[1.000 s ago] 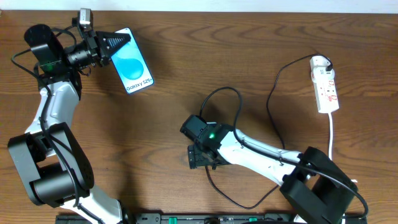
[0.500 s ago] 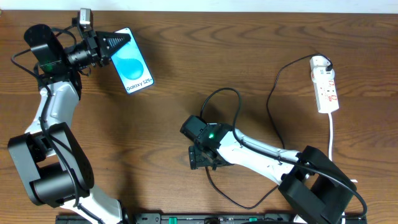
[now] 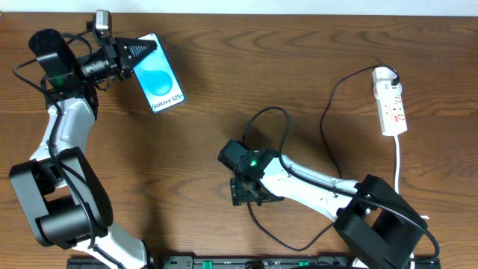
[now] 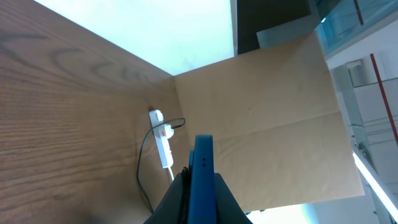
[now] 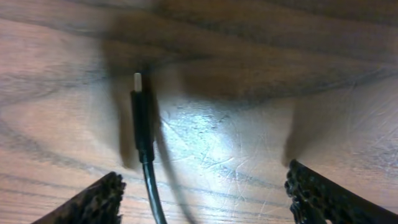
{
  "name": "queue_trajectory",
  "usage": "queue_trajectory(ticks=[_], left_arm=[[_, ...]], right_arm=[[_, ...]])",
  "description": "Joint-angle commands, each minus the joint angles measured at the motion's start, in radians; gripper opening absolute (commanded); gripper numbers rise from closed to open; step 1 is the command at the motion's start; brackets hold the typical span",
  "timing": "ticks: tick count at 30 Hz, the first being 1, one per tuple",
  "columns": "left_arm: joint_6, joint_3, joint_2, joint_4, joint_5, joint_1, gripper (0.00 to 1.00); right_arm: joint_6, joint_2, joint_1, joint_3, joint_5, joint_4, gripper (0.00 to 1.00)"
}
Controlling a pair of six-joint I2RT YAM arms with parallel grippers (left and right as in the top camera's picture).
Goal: Plug charger to phone and switch on socket
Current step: 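Lower the right gripper over the black cable's USB-C plug end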
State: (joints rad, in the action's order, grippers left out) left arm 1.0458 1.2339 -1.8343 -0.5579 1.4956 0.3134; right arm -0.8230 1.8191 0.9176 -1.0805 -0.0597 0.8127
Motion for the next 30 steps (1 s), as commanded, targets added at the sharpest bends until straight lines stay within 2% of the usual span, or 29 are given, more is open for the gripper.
queue_trajectory(ticks=[1,5,18,30], left_arm=[[-0.006,0.009,0.028,-0.009,0.03,0.005,0.07],[-0.006,0.009,0.028,-0.009,0.03,0.005,0.07],[-0.006,0.009,0.028,-0.009,0.03,0.005,0.07],[-0.006,0.009,0.028,-0.009,0.03,0.004,0.08]], right_arm=[[-0.014,0.016,-0.004,-0.011,0.001,-0.002,0.79],[-0.013,0.027,-0.004,-0.011,0.002,-0.013,0.76],[-0.01,0.045,-0.008,-0.017,0.002,-0.032,0.74],[-0.011,0.045,-0.014,-0.017,0.002,-0.031,0.47]])
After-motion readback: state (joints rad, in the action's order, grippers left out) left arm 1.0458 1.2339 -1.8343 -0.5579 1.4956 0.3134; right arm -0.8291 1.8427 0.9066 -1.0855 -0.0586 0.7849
